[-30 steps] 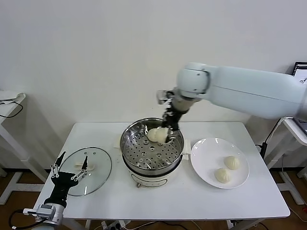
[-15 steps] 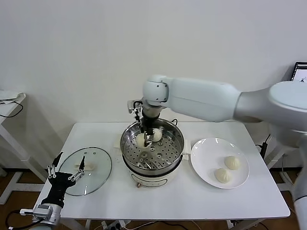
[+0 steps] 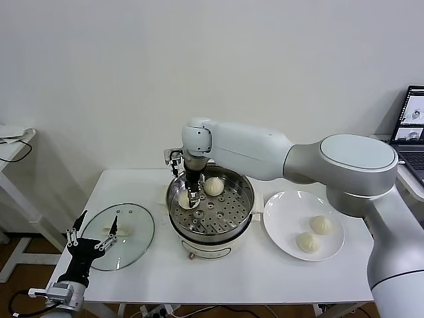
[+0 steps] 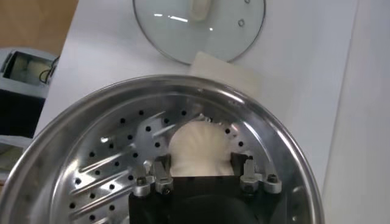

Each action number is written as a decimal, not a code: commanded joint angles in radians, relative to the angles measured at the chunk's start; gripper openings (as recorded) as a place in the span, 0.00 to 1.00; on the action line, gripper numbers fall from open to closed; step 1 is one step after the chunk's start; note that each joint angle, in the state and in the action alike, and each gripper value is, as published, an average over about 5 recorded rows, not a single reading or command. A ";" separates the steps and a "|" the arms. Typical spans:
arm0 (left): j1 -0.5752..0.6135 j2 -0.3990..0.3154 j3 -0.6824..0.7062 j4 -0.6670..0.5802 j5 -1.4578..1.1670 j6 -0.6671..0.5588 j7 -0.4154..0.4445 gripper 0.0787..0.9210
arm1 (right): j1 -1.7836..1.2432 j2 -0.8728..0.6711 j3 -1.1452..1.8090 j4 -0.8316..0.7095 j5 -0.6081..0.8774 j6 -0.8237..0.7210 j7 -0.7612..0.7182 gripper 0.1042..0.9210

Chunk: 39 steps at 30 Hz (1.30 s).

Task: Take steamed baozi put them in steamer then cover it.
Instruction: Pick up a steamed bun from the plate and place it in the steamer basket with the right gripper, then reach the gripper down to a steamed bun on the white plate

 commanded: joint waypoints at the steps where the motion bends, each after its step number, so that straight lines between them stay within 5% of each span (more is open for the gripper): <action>1: 0.003 -0.001 -0.002 -0.004 -0.001 0.001 0.000 0.88 | -0.004 -0.032 0.017 0.024 -0.014 0.003 -0.010 0.83; 13: 0.014 -0.001 0.005 -0.019 0.004 0.002 -0.005 0.88 | 0.279 -0.589 -0.014 0.419 0.007 0.104 -0.190 0.88; 21: 0.021 0.000 0.010 -0.026 0.008 0.004 -0.008 0.88 | 0.211 -0.898 -0.014 0.524 -0.163 0.261 -0.292 0.88; 29: 0.025 -0.009 0.018 -0.030 0.012 0.002 -0.009 0.88 | -0.121 -1.010 0.163 0.501 -0.368 0.348 -0.291 0.88; 39: 0.024 -0.014 0.027 -0.018 0.021 -0.001 -0.011 0.88 | -0.455 -0.969 0.404 0.396 -0.536 0.397 -0.238 0.88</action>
